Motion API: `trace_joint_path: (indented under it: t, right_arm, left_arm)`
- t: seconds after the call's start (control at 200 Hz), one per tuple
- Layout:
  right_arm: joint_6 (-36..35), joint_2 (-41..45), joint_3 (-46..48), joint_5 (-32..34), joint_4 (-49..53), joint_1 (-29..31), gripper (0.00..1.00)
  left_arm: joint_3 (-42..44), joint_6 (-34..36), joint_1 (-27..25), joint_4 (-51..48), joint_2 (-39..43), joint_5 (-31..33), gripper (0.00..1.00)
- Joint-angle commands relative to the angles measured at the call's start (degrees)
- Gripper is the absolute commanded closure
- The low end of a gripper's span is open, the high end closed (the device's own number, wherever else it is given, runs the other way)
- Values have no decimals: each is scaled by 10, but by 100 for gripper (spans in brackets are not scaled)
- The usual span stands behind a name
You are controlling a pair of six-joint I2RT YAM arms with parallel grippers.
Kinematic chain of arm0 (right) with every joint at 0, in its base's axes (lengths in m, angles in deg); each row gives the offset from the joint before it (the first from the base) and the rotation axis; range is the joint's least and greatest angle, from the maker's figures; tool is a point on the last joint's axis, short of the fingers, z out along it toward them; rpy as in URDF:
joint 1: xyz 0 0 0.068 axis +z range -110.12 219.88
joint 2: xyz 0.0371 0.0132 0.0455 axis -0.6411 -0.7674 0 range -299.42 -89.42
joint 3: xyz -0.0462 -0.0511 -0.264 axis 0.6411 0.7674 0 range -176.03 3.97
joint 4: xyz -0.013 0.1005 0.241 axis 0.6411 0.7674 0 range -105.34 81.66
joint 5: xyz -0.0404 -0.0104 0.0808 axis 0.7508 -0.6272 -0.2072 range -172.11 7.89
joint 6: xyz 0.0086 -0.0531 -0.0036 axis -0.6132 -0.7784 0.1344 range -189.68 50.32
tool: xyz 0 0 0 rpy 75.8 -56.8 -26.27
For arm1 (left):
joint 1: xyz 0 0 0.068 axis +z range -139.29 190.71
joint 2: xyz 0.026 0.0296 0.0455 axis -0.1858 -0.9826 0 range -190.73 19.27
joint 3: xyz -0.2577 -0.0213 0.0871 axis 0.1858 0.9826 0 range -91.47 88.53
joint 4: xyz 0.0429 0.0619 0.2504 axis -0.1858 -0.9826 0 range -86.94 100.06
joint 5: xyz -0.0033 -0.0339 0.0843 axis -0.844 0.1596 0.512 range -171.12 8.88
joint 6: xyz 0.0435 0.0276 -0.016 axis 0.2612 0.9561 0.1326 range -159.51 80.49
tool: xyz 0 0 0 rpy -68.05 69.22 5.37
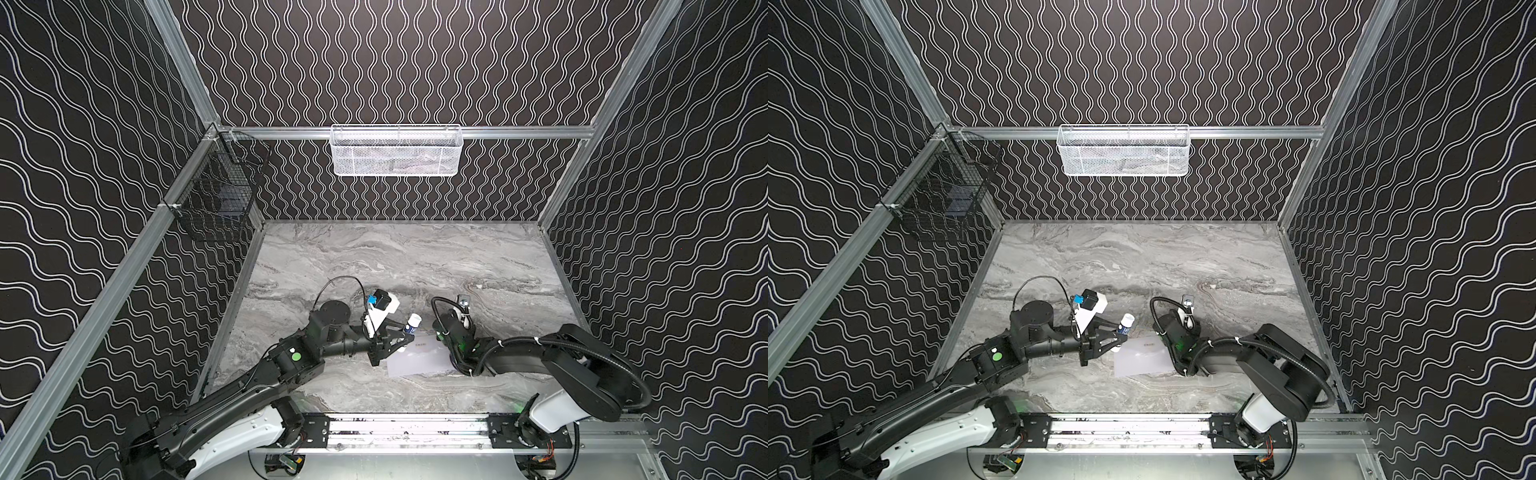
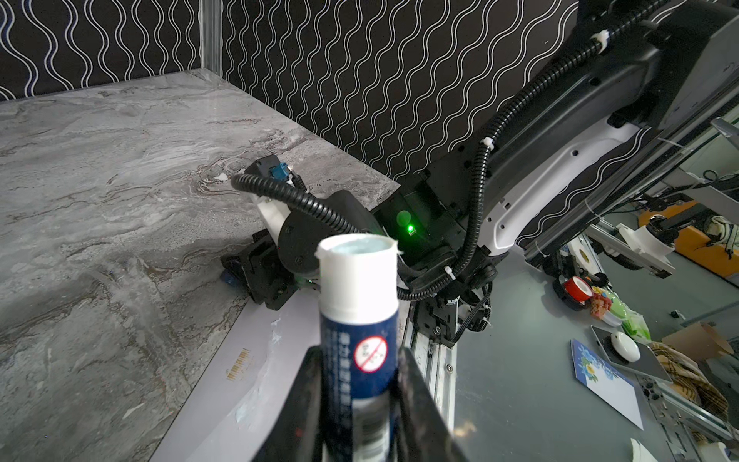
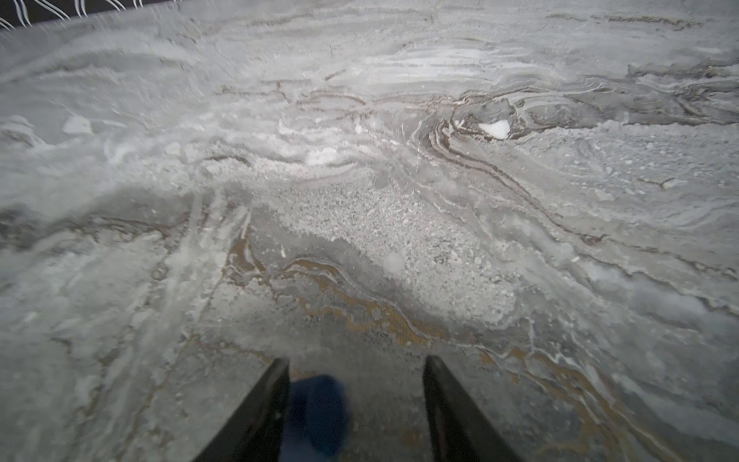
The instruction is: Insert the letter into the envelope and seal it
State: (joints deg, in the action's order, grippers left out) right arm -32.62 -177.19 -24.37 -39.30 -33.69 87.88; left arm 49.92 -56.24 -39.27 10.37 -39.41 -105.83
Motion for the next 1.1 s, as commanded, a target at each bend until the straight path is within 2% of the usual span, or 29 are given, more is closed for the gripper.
trace_joint_path:
  t: [0.0, 0.115, 0.23, 0.325, 0.555, 0.671, 0.826, 1.096]
  right_arm:
    - [24, 23, -24, -9, 59, 1, 35]
    - [45, 39, -75, -48, 167, -13, 26]
    - [35, 48, -96, -135, 194, -35, 26]
    - [32, 48, -107, -182, 207, -49, 27]
    - [30, 3, -175, -321, 283, -112, 28]
    - [12, -25, -234, -349, 353, -122, 26]
    - [11, -73, -278, -400, 365, -156, 26]
    - [-72, -241, -452, -385, 384, -188, 27]
  left_arm:
    - [0, -8, 1, 21, -2, -2, 100]
    - [0, -7, 1, 24, -2, 0, 100]
    - [3, -9, 1, 32, -6, -1, 100]
    - [1, -10, 1, 31, -7, -2, 100]
    - [12, -11, 1, 25, 6, 11, 100]
    - [15, -13, 1, 21, 10, 16, 100]
    - [25, -14, 1, 30, 11, 27, 100]
    - [26, -16, 9, 25, 10, 26, 100]
